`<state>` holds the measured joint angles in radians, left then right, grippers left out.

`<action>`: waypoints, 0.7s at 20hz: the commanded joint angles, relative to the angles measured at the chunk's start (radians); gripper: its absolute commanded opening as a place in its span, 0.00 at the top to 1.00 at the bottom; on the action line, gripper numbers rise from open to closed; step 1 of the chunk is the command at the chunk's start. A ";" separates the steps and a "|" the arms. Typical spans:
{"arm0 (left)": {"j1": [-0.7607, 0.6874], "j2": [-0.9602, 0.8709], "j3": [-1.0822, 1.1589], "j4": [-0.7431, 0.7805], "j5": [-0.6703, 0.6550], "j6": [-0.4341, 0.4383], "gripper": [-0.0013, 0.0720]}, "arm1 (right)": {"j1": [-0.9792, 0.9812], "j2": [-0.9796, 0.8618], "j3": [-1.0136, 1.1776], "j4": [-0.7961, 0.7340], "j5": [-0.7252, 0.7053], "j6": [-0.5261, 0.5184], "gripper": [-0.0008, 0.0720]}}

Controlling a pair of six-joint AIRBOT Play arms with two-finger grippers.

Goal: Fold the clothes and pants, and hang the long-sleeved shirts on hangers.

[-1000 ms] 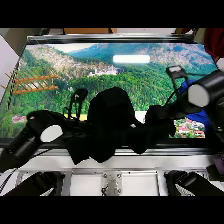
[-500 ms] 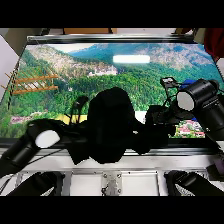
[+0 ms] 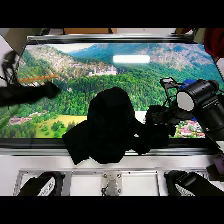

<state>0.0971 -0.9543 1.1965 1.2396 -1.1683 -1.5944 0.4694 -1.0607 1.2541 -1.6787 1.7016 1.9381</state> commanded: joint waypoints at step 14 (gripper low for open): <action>0.368 -0.866 0.586 0.545 0.187 0.113 0.00 | 0.000 -0.001 0.000 0.000 0.000 0.000 0.97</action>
<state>0.4610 -1.6981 1.6867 1.6588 -1.0420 -1.4818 0.4694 -1.0607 1.2541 -1.6787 1.7012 1.9385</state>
